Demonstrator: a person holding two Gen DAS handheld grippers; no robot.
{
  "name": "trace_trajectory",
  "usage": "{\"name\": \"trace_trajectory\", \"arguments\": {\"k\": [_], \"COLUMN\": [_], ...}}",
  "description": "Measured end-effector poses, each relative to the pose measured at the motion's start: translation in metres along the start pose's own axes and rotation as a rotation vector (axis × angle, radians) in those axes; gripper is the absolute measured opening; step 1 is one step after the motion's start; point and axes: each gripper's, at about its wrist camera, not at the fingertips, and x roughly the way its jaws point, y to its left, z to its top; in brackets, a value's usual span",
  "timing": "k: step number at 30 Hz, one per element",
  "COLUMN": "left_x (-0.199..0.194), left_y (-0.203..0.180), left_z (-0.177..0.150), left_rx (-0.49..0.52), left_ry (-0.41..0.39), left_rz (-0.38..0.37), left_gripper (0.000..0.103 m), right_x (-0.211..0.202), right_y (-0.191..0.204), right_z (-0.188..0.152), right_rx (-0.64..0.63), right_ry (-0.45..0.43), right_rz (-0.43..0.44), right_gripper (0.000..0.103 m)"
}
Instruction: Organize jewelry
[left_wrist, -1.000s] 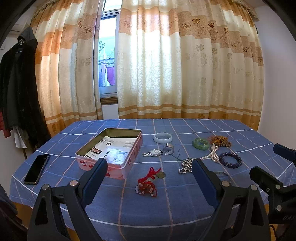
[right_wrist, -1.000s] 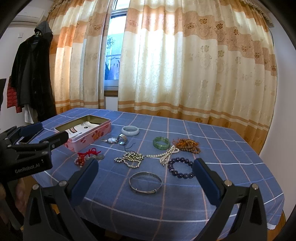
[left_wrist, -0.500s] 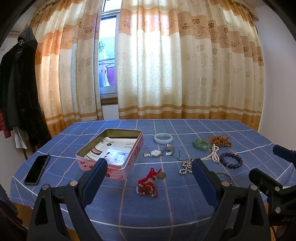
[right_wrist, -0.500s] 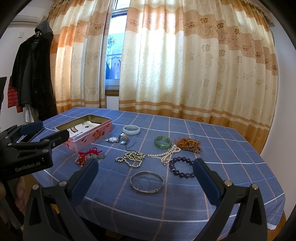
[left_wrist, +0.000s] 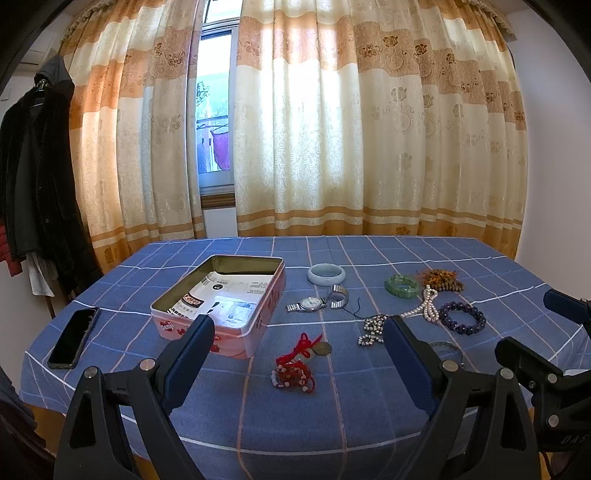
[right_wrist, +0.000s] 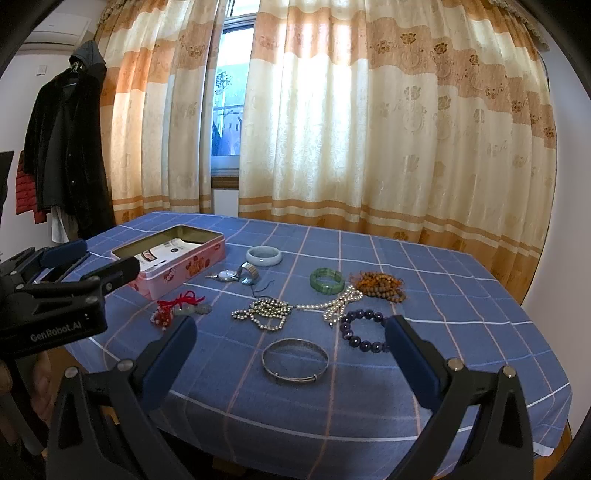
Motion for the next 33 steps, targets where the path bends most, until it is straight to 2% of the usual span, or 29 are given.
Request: {"name": "trace_trajectory", "arguments": {"k": [33], "left_x": [0.0084], "left_y": [0.0027], "left_z": [-0.0094], "left_rx": [0.005], "left_ry": [0.019], "left_rz": [0.007], "left_gripper": [0.092], "right_x": [0.0065], "right_y": [0.0013], "right_z": [-0.0091], "right_rx": [0.008], "right_ry": [0.021], "right_rz": [0.007], "right_gripper": [0.103]}}
